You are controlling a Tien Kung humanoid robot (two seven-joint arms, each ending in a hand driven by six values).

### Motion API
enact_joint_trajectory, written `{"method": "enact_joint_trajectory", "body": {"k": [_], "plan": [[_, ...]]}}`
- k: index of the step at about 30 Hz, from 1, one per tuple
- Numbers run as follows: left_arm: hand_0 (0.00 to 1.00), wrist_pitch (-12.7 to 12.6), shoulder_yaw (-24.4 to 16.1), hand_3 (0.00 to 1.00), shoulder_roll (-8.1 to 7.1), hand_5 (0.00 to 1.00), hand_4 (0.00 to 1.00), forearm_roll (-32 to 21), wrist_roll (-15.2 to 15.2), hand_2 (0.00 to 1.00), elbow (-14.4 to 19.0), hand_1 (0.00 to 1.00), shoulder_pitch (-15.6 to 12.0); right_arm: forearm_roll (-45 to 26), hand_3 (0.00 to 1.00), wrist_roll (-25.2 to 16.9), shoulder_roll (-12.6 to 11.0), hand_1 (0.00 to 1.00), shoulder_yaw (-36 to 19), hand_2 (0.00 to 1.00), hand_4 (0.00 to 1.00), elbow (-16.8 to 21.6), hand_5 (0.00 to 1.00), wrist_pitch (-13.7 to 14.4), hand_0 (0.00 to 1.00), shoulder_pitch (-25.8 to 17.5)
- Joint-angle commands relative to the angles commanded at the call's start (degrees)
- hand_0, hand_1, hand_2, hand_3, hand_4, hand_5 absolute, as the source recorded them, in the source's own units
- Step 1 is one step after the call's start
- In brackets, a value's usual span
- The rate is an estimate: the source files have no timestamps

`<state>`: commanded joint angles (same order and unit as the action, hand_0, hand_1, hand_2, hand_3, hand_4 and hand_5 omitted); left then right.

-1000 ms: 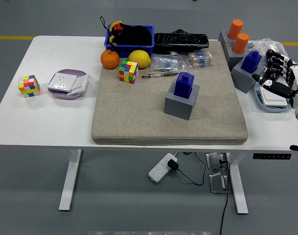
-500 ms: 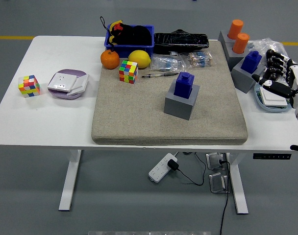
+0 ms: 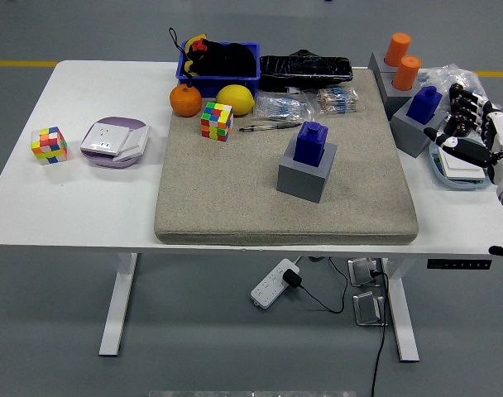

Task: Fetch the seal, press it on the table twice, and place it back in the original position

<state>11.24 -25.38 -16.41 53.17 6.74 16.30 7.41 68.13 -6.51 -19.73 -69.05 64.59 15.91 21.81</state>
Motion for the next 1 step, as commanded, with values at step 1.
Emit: {"method": "enact_joint_trajectory", "body": {"k": [1], "plan": [[0.823, -0.01, 0.02, 0.811, -0.02, 0.371, 0.724, 0.0, -0.01, 0.755, 0.0, 0.789, 0.02, -0.01, 0.896, 0.0, -0.01, 0.884, -0.01, 0.89, 0.998, 0.01, 0.241, 0.01, 0.916, 0.01]]}}
